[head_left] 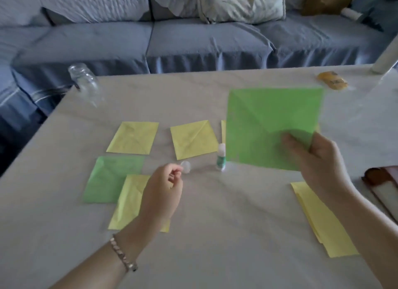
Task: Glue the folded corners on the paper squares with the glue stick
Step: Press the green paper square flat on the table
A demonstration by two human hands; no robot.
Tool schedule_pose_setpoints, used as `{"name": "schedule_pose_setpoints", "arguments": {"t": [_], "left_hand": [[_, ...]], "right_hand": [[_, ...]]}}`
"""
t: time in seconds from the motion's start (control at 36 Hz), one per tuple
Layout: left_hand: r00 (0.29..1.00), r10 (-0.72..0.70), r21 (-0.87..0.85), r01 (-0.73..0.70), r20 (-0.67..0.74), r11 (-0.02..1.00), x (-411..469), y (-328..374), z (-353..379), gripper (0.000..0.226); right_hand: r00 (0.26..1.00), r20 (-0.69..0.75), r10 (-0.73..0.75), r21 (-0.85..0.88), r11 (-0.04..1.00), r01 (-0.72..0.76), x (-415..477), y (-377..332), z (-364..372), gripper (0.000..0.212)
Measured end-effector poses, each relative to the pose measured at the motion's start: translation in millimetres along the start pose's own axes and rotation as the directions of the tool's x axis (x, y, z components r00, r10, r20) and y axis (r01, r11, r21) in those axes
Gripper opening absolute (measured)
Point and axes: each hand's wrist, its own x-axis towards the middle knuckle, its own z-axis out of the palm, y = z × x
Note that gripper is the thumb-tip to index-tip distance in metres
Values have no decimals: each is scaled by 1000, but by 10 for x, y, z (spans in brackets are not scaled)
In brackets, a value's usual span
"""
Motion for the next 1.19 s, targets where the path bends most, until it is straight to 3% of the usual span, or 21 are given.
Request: {"name": "schedule_pose_setpoints", "arguments": {"t": [0.06, 0.14, 0.22, 0.39, 0.53, 0.64, 0.69, 0.75, 0.78, 0.97, 1.03, 1.11, 1.19], "left_hand": [[997, -39, -27, 37, -63, 999, 11, -62, -115, 23], [985, -113, 7, 115, -132, 993, 38, -275, -319, 29], [965, -205, 153, 230, -164, 961, 94, -543, -544, 40], [891, -409, 461, 452, -195, 764, 341, -953, -907, 47], [799, -576, 385, 593, -171, 707, 574, -1159, -1074, 60], [796, -598, 263, 599, -90, 757, 671, -1239, -1130, 68], [790, -610, 230, 606, -60, 761, 699, -1249, -1139, 59], [799, -598, 226, 596, -67, 771, 708, -1256, -1152, 22], [812, -579, 220, 580, -76, 784, 700, -1265, -1147, 18], [880, -420, 115, 452, -223, 885, 601, -1303, -1121, 15], [853, -360, 61, 411, -379, 910, 561, -1212, -1165, 15], [784, -169, -20, 196, -598, 980, 485, -989, -1238, 17], [790, -13, -47, -20, -612, 999, 411, -710, -1248, 12]], "right_hand": [[987, 155, 36, 49, 998, -44, -40, -19, 235, 12], [937, 334, 103, -36, 995, -97, -143, 37, 603, 15], [887, 428, 172, -95, 985, -145, -269, 98, 910, 10], [826, 505, 250, -105, 968, -229, -464, 151, 1279, 8], [790, 537, 296, -166, 955, -245, -562, 189, 1395, 4], [800, 514, 310, -174, 951, -256, -590, 221, 1396, 3], [808, 492, 324, -183, 946, -268, -594, 229, 1368, 6], [810, 478, 340, -192, 940, -281, -593, 245, 1330, 10], [811, 473, 344, -194, 939, -285, -591, 253, 1311, 10], [836, 439, 328, -186, 944, -273, -544, 257, 1210, 13], [853, 424, 306, -180, 951, -252, -528, 262, 1183, 13], [880, 396, 261, -119, 965, -233, -529, 226, 1132, 21], [906, 359, 225, -48, 974, -223, -538, 188, 1045, 24]]}}
